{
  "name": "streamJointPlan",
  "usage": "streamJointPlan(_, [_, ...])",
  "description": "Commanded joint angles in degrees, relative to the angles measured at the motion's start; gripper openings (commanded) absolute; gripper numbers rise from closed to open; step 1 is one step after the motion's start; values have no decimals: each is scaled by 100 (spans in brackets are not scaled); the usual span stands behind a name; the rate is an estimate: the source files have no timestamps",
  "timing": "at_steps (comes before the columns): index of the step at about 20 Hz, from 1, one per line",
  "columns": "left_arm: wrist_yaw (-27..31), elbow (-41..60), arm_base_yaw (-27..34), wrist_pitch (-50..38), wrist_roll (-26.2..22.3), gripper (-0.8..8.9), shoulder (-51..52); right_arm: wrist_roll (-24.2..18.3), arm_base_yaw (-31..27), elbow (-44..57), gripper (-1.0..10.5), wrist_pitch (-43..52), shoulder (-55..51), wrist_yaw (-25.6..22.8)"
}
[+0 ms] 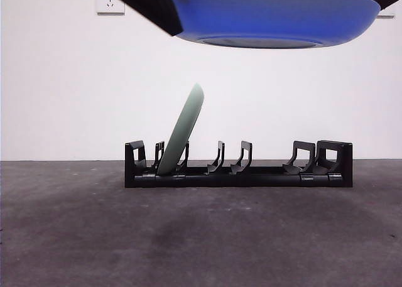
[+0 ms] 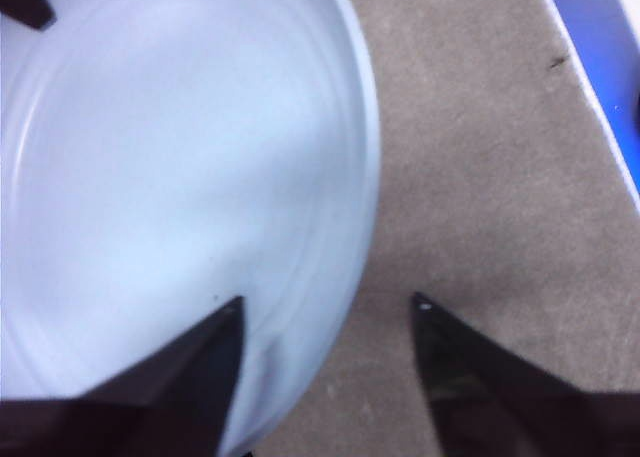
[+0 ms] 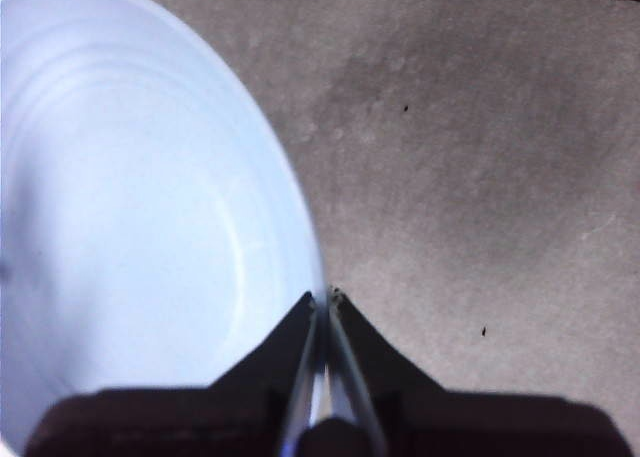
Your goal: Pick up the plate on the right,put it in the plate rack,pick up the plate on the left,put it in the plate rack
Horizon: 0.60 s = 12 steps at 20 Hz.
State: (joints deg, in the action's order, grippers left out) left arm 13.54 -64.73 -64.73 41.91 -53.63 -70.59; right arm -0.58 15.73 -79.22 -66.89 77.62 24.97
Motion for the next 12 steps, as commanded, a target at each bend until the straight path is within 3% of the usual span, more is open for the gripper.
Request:
streamJointPlan(1, [-4,35,-24,-35,-39,115,-4,-52,-7,11,-12,11,9,61])
streamJointPlan(5, [-42,35,-66,-37,-22,-8,-4,-52,-7,11,-12,7,9,57])
streamJointPlan(12, [-44,35,-138,0,111,-8,-4,-52,-7,11,-12,70,9,55])
